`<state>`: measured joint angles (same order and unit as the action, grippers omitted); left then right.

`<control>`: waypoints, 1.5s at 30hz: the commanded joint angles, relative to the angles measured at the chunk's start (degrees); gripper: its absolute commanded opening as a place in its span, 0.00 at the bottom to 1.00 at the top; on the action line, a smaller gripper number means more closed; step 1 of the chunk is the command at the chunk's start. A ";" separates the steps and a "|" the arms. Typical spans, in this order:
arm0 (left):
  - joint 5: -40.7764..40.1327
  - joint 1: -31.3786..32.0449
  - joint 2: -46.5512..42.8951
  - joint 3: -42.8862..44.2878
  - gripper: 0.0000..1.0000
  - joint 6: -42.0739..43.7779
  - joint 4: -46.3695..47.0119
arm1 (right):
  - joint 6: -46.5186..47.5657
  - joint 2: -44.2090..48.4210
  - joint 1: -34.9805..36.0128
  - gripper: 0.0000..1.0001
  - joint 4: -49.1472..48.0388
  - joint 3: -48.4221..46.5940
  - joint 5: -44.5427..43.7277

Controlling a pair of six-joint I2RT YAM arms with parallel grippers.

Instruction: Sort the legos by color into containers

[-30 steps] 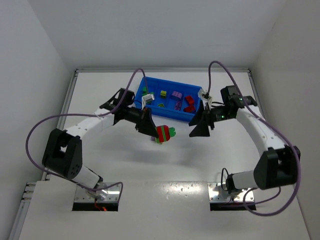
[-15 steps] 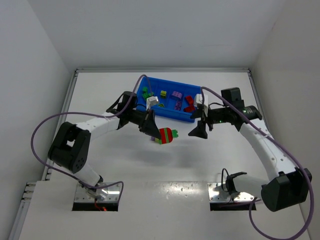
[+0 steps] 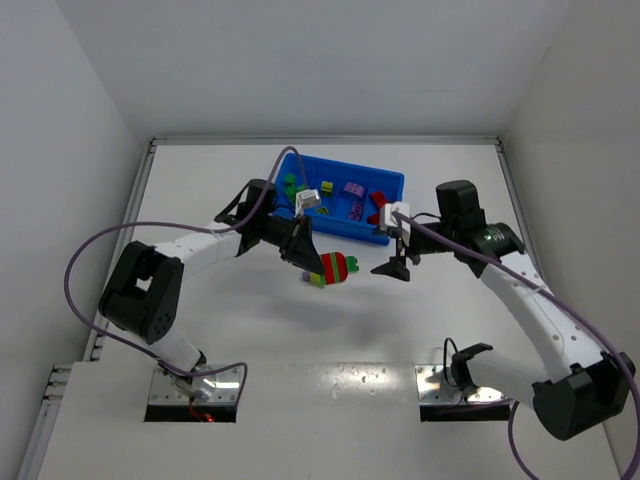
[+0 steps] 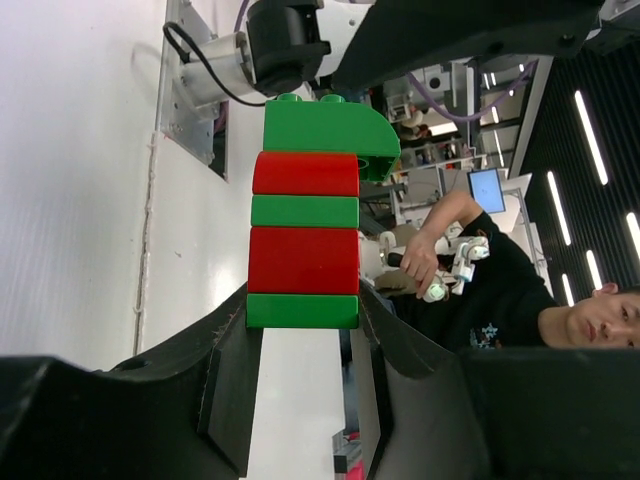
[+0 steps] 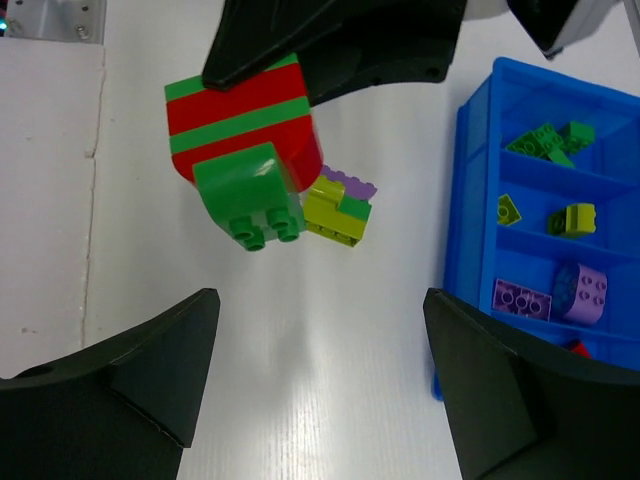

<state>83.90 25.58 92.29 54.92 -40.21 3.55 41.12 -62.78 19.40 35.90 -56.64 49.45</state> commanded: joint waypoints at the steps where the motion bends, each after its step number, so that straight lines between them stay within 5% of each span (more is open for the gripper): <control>1: 8.83 0.78 0.61 2.47 0.00 -0.75 1.63 | 4.31 -0.14 1.61 0.83 -1.19 -0.22 1.09; 15: 8.83 1.84 1.66 3.71 0.00 -0.75 1.11 | 9.24 -5.51 8.20 0.79 2.33 -3.65 -0.67; 28: 8.83 1.84 2.19 3.71 0.00 0.30 1.11 | 7.93 -7.09 10.92 0.59 1.28 -5.93 -0.67; 33: 8.83 1.84 2.72 4.23 0.00 0.30 0.58 | 6.78 -7.09 11.45 0.46 1.28 -5.94 -0.75; 38: 8.83 1.84 0.97 4.23 0.00 1.97 0.05 | 6.78 -7.09 11.45 0.19 1.28 -5.41 -2.08; 45: 8.83 -1.50 -3.34 0.55 0.00 3.03 -0.56 | 7.91 -5.34 10.40 0.08 1.28 -3.74 -4.44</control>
<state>83.70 25.78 93.67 56.45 -39.77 1.69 48.69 -69.78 30.59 38.41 -60.34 46.68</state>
